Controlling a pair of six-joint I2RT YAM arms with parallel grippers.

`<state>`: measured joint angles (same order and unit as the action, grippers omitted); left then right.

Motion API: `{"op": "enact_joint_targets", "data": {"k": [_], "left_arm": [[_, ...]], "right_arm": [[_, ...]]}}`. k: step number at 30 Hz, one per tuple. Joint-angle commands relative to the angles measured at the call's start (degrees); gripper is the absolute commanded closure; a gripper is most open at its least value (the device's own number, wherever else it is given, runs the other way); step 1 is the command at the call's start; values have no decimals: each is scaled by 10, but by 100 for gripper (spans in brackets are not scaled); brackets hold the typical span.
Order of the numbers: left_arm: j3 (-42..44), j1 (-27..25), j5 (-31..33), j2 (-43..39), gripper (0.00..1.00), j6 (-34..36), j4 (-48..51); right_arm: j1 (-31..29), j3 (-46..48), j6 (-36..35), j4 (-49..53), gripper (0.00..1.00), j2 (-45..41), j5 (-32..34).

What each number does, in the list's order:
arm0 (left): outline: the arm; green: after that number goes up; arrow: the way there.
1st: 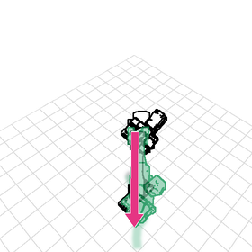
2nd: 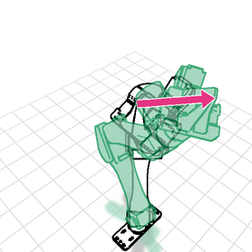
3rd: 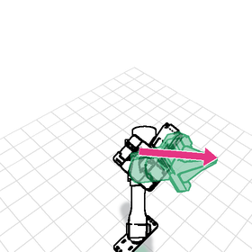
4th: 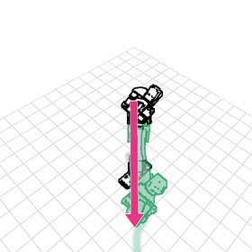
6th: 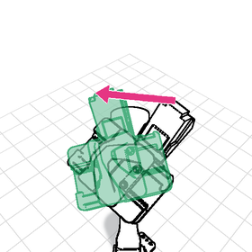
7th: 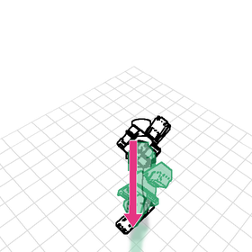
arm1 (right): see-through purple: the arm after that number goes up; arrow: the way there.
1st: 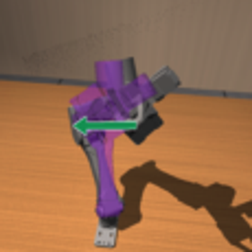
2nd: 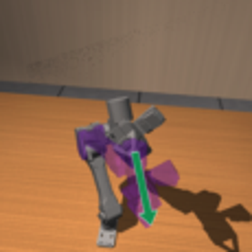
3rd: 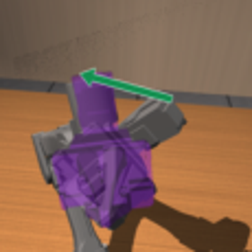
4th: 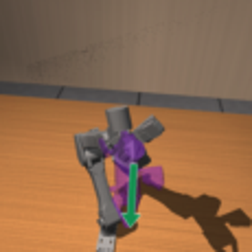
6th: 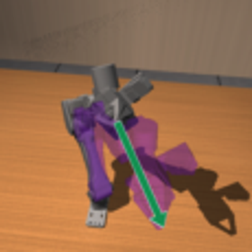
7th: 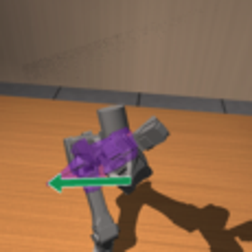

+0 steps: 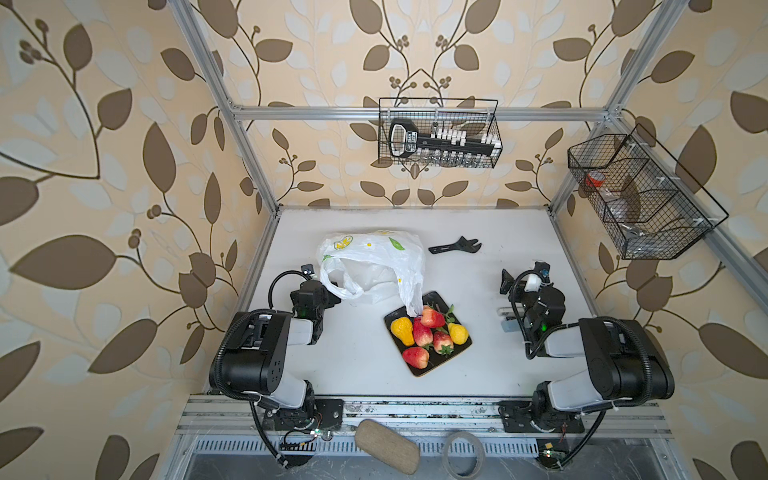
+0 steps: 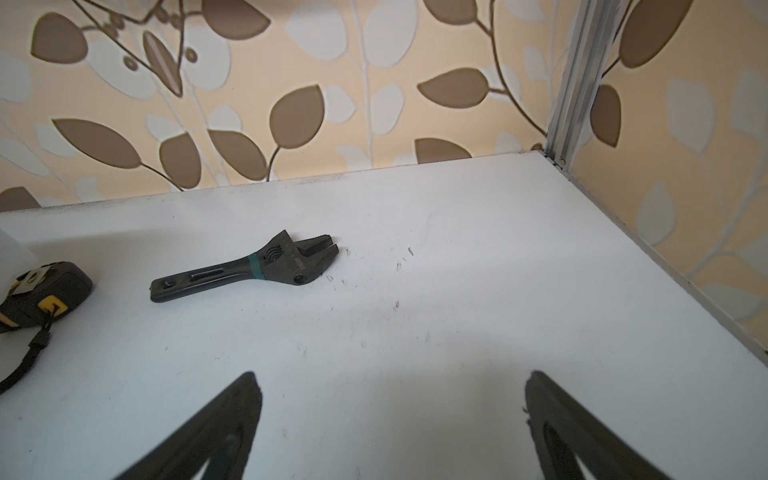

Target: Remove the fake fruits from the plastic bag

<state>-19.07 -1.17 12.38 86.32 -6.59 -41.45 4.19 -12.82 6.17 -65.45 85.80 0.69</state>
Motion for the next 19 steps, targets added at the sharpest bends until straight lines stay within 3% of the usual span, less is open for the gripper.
{"op": "enact_joint_targets", "data": {"k": [1,14,19], "left_arm": [[-13,-3,14,-19,1,17,-22],[-47,-8,20,14,1,21,8],[-13,-16,23,-14,1,30,-33]], "right_arm": [[-1,9,2,-20,1,-2,8],[-1,9,2,-20,1,-2,10],[0,10,2,-21,1,-4,8]]}}
